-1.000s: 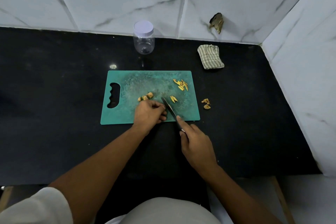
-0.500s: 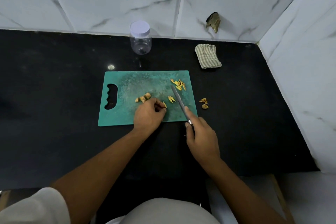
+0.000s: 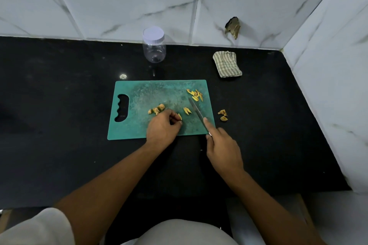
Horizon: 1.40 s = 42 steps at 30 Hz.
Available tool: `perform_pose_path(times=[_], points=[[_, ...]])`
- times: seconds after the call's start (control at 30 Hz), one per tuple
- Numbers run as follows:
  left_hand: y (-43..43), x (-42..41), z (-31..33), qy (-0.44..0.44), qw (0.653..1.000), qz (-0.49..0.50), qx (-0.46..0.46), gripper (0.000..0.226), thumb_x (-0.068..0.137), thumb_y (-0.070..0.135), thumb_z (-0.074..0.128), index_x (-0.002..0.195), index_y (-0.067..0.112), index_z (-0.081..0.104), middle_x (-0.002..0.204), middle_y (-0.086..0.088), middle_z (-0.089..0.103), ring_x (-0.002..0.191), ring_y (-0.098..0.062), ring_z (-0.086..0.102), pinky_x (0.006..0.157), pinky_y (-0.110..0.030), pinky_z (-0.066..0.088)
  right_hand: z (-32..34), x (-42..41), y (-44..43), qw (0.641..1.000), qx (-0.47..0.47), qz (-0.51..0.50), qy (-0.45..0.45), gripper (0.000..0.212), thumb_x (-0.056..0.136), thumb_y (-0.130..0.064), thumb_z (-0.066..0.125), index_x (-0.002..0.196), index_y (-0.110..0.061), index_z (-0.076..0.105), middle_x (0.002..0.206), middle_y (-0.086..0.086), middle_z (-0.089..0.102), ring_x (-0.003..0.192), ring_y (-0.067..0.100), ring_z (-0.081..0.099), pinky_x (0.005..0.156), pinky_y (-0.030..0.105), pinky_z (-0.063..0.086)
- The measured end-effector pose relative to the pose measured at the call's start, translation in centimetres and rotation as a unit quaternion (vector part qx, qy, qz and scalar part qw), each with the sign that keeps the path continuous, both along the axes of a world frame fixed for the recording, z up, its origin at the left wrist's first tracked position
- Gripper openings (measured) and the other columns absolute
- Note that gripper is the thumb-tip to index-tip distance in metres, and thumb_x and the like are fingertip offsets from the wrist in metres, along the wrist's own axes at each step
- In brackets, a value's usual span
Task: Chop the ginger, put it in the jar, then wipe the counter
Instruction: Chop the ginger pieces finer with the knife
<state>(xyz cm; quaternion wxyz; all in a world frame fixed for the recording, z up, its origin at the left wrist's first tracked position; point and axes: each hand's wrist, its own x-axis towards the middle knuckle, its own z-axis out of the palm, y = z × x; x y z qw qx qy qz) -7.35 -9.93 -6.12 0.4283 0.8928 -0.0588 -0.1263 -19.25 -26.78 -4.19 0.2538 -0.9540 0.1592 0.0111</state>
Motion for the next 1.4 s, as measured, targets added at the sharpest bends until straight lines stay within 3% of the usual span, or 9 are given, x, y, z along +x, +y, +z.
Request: perform_pose_path(times=[0.17, 0.27, 0.57, 0.63, 0.73, 0.87, 1.0, 1.17, 1.4], points=[[-0.2, -0.2, 0.5, -0.031, 0.999, -0.015, 0.025, 0.007, 0.09, 0.027, 0.073, 0.091, 0.03, 0.066, 0.081, 0.014, 0.067, 0.077, -0.003, 0.064, 0.069, -0.031, 0.055, 0.3, -0.4, 0.0, 0.999, 0.032, -0.017, -0.016, 0.058, 0.106, -0.024, 0.048, 0.158, -0.041, 0.032, 0.108, -0.004, 0.058, 0.092, 0.016, 0.061, 0.081, 0.043, 0.055], [-0.3, -0.4, 0.6, -0.045, 0.998, -0.025, 0.037, 0.007, 0.09, 0.026, 0.072, 0.093, 0.029, 0.067, 0.083, 0.014, 0.068, 0.078, -0.005, 0.064, 0.071, -0.034, 0.057, 0.7, -0.5, -0.2, 0.997, 0.054, -0.033, -0.055, 0.058, 0.104, -0.02, 0.051, 0.157, -0.04, 0.037, 0.106, -0.005, 0.059, 0.09, 0.013, 0.061, 0.079, 0.042, 0.056], [-0.5, 0.0, 0.4, -0.048, 0.999, 0.001, 0.016, 0.008, 0.092, 0.026, 0.071, 0.097, 0.025, 0.065, 0.086, 0.013, 0.066, 0.081, -0.006, 0.063, 0.076, -0.041, 0.059, 0.3, -2.2, -1.1, 0.998, 0.016, 0.035, -0.046, 0.059, 0.104, -0.024, 0.053, 0.157, -0.044, 0.036, 0.092, -0.015, 0.05, 0.075, 0.006, 0.054, 0.063, 0.028, 0.049], [-0.8, 0.0, 0.6, -0.067, 0.998, -0.009, 0.018, 0.008, 0.092, 0.025, 0.07, 0.097, 0.028, 0.064, 0.089, 0.014, 0.064, 0.082, -0.006, 0.062, 0.076, -0.04, 0.059, -0.2, -2.7, -1.3, 0.998, 0.034, 0.025, -0.048, 0.058, 0.103, -0.023, 0.054, 0.155, -0.044, 0.039, 0.098, -0.015, 0.056, 0.082, 0.006, 0.058, 0.069, 0.031, 0.052], [-1.8, 0.5, 1.2, -0.107, 0.992, -0.051, 0.042, 0.013, 0.091, 0.024, 0.07, 0.102, 0.031, 0.066, 0.094, 0.013, 0.06, 0.087, -0.008, 0.059, 0.077, -0.033, 0.054, -0.8, -2.8, -1.9, 0.992, 0.096, -0.047, -0.065, 0.054, 0.102, -0.021, 0.056, 0.152, -0.039, 0.046, 0.123, -0.01, 0.066, 0.107, 0.004, 0.061, 0.089, 0.032, 0.055], [-4.2, 1.8, 1.9, -0.151, 0.975, -0.131, 0.101, 0.024, 0.093, 0.025, 0.069, 0.116, 0.031, 0.067, 0.106, 0.009, 0.059, 0.091, -0.011, 0.063, 0.08, -0.035, 0.056, -0.5, -2.4, -1.7, 0.982, 0.152, -0.084, -0.07, 0.052, 0.103, -0.02, 0.056, 0.152, -0.036, 0.049, 0.135, -0.011, 0.065, 0.119, 0.005, 0.061, 0.1, 0.033, 0.053], [-6.2, 3.3, 2.4, -0.145, 0.956, -0.183, 0.175, 0.028, 0.094, 0.027, 0.069, 0.121, 0.034, 0.066, 0.124, 0.002, 0.057, 0.104, -0.021, 0.065, 0.086, -0.046, 0.059, -0.6, -2.1, -1.7, 0.966, 0.217, -0.124, -0.061, 0.051, 0.103, -0.028, 0.055, 0.147, -0.052, 0.043, 0.128, -0.018, 0.066, 0.11, 0.017, 0.069, 0.088, 0.048, 0.061], [-6.8, 4.6, 2.8, -0.141, 0.932, -0.236, 0.234, 0.01, 0.095, 0.035, 0.068, 0.104, 0.031, 0.069, 0.12, 0.0, 0.056, 0.103, -0.025, 0.064, 0.087, -0.046, 0.057, -0.5, -2.4, -2.1, 0.963, 0.231, -0.12, -0.068, 0.053, 0.103, -0.026, 0.056, 0.144, -0.057, 0.041, 0.128, -0.023, 0.064, 0.104, 0.017, 0.071, 0.084, 0.048, 0.062], [-6.5, 4.7, 2.5, -0.212, 0.882, -0.292, 0.302, 0.028, 0.101, 0.042, 0.057, 0.121, 0.024, 0.063, 0.125, -0.004, 0.054, 0.115, -0.023, 0.056, 0.094, -0.043, 0.052, -0.6, -2.3, -2.5, 0.965, 0.229, -0.107, -0.074, 0.05, 0.104, -0.026, 0.056, 0.144, -0.054, 0.044, 0.13, -0.022, 0.064, 0.102, 0.022, 0.072, 0.086, 0.05, 0.061]])
